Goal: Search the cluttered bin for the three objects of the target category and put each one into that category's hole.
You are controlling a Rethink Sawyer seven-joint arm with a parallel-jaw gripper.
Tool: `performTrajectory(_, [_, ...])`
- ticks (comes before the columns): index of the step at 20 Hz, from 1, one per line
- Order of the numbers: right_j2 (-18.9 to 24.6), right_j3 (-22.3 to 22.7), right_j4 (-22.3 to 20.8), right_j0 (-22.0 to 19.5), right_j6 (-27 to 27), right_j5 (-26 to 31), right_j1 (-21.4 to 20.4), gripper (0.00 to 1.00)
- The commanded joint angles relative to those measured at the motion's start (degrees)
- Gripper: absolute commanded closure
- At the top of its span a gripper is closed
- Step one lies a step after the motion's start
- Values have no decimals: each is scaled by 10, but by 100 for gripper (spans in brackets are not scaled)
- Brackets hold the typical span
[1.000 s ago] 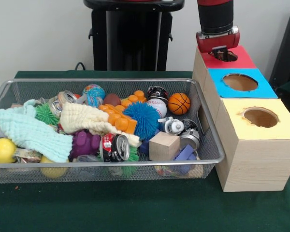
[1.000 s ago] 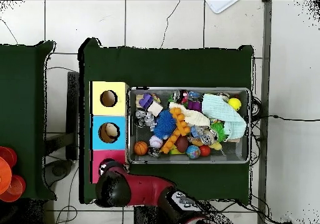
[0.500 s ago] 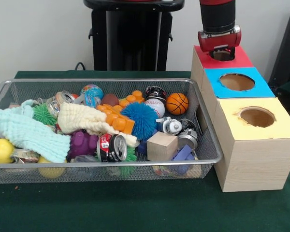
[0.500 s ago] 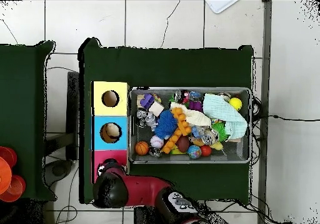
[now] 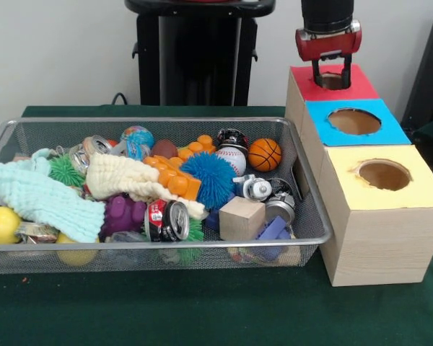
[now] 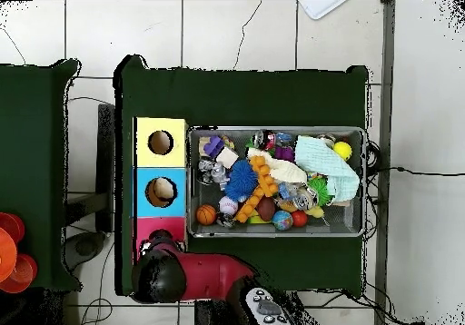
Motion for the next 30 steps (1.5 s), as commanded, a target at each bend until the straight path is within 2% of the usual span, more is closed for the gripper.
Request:
performTrajectory(1, [8, -17, 17, -35, 66, 115, -81, 0])
performTrajectory(3, [15, -13, 25, -40, 65, 142, -110, 0])
performTrajectory(5, [19, -12, 27, -44, 64, 152, -121, 0])
performTrajectory(10, [-19, -53, 1, -26, 40, 197, -146, 0])
performTrajectory(16, [-29, -79, -21, -21, 21, 215, -148, 0])
performTrajectory(18, [-21, -75, -19, -27, 26, 196, -146, 0])
performTrajectory(19, [-16, -71, -11, -32, 35, 205, -143, 100])
performTrajectory(23, [-38, -88, -30, -12, 44, 194, -140, 100])
performTrajectory(30, [-35, -92, -40, -13, 38, 195, -141, 100])
